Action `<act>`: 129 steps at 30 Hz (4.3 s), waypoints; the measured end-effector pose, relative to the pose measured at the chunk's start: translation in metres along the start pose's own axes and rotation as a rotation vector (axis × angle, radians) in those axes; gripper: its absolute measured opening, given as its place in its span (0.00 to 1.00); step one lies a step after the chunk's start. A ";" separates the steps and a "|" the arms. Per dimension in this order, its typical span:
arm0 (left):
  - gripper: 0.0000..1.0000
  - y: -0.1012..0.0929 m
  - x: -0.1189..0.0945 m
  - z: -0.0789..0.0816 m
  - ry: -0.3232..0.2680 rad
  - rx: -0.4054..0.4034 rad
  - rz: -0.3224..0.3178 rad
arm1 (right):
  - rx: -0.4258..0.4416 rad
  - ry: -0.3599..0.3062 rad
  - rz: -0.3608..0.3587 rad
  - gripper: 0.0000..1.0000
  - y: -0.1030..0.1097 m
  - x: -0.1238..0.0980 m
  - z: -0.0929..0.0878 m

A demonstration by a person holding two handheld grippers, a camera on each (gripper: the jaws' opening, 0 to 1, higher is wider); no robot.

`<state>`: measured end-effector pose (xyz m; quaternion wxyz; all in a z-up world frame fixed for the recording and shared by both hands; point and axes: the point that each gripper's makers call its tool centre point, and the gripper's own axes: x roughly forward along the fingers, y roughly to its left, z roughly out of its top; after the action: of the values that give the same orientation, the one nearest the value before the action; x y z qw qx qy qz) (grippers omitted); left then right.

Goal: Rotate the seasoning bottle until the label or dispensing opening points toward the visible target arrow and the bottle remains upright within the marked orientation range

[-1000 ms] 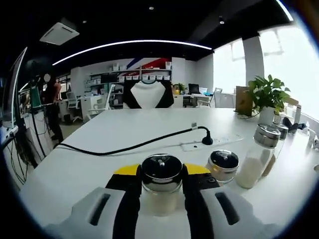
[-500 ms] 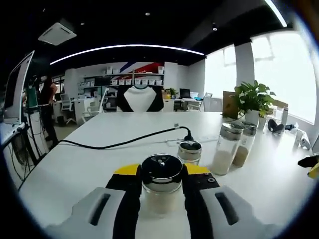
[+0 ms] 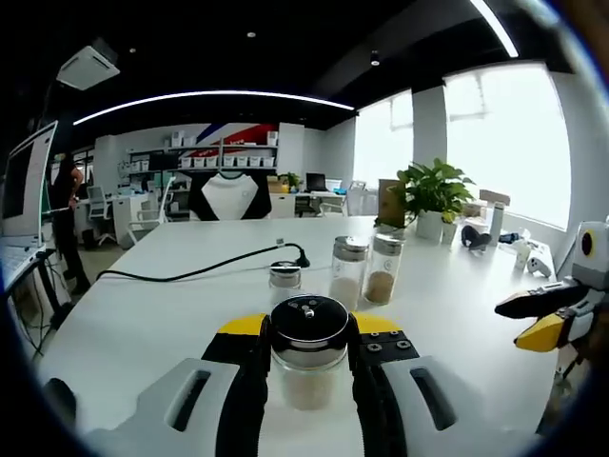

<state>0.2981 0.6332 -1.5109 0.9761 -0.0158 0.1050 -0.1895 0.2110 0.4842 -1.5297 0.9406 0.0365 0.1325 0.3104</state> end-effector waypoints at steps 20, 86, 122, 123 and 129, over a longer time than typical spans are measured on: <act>0.33 -0.112 -0.079 0.039 -0.027 -0.078 -0.421 | -0.140 -0.084 0.329 0.41 0.079 -0.012 0.028; 0.34 -0.143 -0.116 0.057 -0.049 -0.092 -0.740 | -0.260 -0.079 0.487 0.32 0.117 -0.021 0.052; 0.32 -0.099 -0.102 0.018 0.130 0.045 -0.363 | -0.284 0.072 0.256 0.32 0.118 0.034 0.013; 0.32 -0.089 -0.101 0.014 0.129 0.059 -0.322 | -0.303 0.075 0.252 0.34 0.118 0.035 0.013; 0.32 -0.036 -0.100 -0.014 0.130 0.027 -0.210 | -0.325 0.144 0.254 0.39 0.105 0.029 -0.008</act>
<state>0.1911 0.6370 -1.5019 0.9421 -0.0011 0.1634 -0.2927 0.1711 0.5860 -1.5285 0.8756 -0.1217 0.1420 0.4454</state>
